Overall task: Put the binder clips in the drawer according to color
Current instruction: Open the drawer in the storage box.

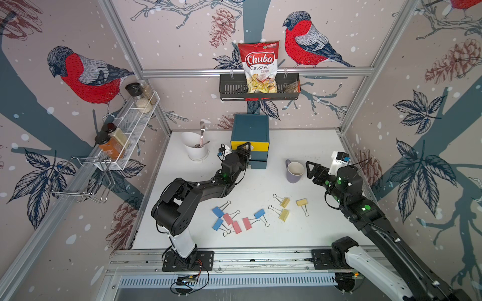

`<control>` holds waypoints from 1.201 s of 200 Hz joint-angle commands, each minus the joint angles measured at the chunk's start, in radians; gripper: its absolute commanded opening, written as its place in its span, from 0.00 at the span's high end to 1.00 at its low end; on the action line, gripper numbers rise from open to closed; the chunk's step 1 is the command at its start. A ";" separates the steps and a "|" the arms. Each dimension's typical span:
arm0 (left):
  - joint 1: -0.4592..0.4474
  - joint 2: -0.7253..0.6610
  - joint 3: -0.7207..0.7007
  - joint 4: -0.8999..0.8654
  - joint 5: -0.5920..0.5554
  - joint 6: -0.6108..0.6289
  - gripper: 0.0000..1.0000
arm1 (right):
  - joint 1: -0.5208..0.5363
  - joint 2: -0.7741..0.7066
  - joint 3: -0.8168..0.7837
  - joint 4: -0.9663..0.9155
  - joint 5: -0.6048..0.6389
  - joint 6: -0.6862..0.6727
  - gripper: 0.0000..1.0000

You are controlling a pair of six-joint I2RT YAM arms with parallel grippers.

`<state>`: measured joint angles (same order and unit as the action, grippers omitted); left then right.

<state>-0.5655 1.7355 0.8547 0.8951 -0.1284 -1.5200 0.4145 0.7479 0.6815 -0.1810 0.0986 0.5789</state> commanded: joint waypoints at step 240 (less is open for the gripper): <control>-0.017 -0.038 -0.018 0.017 -0.064 0.035 0.66 | -0.021 -0.007 -0.039 0.019 -0.003 -0.002 0.22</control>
<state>-0.5701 1.7302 0.8597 0.8845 -0.1570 -1.5120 0.3923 0.7361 0.6430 -0.1799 0.0765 0.5758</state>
